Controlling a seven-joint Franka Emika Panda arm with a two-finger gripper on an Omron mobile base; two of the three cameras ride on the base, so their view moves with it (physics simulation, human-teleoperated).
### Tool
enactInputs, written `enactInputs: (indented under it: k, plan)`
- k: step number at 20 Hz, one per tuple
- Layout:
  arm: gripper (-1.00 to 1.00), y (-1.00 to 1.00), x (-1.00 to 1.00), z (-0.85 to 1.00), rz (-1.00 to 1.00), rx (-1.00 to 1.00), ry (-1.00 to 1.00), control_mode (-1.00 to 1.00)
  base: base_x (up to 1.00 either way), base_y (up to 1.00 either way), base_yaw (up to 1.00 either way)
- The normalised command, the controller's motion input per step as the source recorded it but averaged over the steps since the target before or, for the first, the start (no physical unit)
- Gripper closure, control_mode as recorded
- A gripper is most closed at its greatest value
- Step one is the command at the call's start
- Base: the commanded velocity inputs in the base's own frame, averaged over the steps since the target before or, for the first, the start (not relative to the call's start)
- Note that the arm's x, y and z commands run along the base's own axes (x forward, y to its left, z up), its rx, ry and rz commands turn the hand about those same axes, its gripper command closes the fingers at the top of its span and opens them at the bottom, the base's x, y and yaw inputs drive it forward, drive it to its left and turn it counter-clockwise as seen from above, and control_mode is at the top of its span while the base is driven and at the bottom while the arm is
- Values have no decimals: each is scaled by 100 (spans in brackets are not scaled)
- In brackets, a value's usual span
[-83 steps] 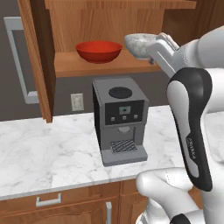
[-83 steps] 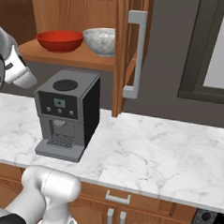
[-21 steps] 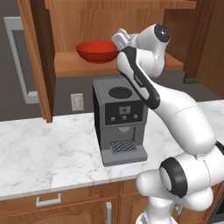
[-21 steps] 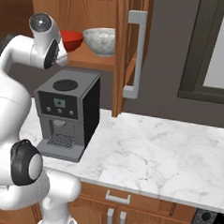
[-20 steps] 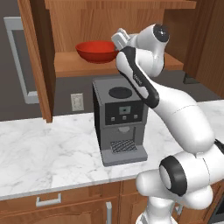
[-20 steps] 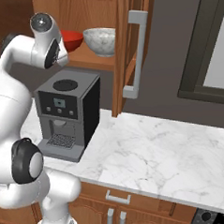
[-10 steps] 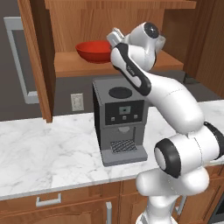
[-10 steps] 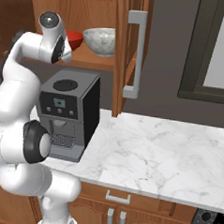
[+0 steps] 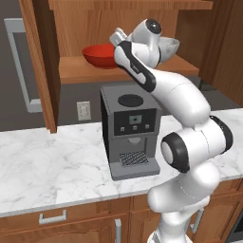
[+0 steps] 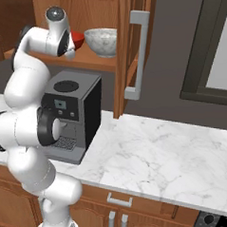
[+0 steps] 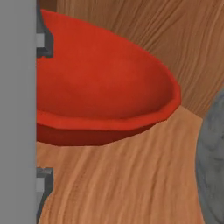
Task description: Move the bowls from the cabinet to the plates on the dining table.
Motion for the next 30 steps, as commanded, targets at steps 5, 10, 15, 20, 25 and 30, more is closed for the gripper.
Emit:
enactInputs:
  k: [5, 10, 15, 20, 25, 30]
  plan:
    - [100, 12, 30, -17, 0, -1, 1, -100, 0, 0, 0]
    - [100, 8, 13, -33, 0, -2, 0, -100, 0, 0, 0]
    - [100, 1, -4, -39, 0, -2, -8, -100, 0, 0, 0]
    - [100, 0, -19, -6, 0, 0, -5, -100, 0, 0, 0]
    - [100, -4, -26, 36, -1, 0, -1, -100, 0, 0, 0]
    - [100, -19, -32, 55, -2, 2, 0, -100, 0, 0, 0]
